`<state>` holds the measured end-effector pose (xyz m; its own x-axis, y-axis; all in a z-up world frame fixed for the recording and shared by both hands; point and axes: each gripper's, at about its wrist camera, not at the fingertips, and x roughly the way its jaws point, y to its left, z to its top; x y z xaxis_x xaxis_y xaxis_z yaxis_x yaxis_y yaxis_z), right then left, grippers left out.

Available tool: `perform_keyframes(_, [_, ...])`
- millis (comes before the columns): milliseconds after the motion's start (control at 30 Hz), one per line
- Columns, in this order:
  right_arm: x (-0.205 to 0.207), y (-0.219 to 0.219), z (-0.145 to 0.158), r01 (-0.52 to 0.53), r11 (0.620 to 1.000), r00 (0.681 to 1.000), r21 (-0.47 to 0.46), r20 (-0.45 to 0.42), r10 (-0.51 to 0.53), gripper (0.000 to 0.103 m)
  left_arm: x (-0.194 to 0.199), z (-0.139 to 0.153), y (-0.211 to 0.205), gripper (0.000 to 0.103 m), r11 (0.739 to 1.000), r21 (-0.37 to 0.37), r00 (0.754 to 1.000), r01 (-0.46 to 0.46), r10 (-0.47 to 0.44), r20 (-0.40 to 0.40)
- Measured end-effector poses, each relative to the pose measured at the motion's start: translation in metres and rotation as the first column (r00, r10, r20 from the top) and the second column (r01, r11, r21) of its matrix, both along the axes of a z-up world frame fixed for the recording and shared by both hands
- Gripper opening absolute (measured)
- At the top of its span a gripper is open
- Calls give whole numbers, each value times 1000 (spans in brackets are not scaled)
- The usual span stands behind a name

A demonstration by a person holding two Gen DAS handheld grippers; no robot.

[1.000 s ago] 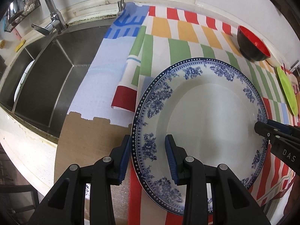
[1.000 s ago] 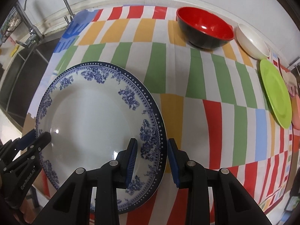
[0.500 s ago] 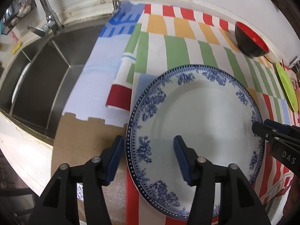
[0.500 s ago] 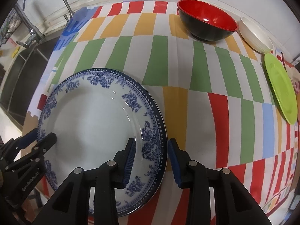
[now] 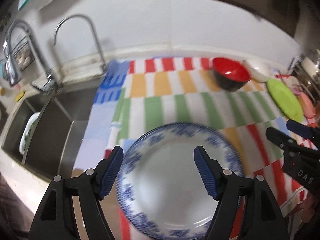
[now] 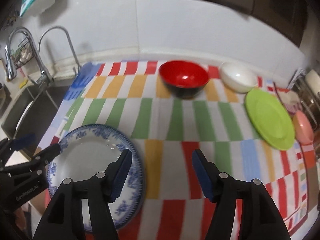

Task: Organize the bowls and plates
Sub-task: 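Withdraw both grippers up and move them toward the lime-green plate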

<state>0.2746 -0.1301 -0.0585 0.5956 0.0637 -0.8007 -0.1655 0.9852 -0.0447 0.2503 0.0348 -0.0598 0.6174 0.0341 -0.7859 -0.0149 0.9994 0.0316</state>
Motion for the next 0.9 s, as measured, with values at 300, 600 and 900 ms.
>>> perform_keyframes(300, [-13, -69, 26, 119, 988, 988, 97, 91, -128, 69, 16, 23, -73, 79, 987, -32, 984, 161, -157, 85])
perform_keyframes(600, [-18, -138, 34, 300, 953, 942, 40, 146, -303, 69, 41, 34, -142, 79, 967, -31, 960, 253, -247, 131])
perform_keyframes(900, [-17, -201, 41, 426, 903, 882, 58, 197, -428, 69, 70, 42, -206, 79, 943, -45, 934, 329, -317, 167])
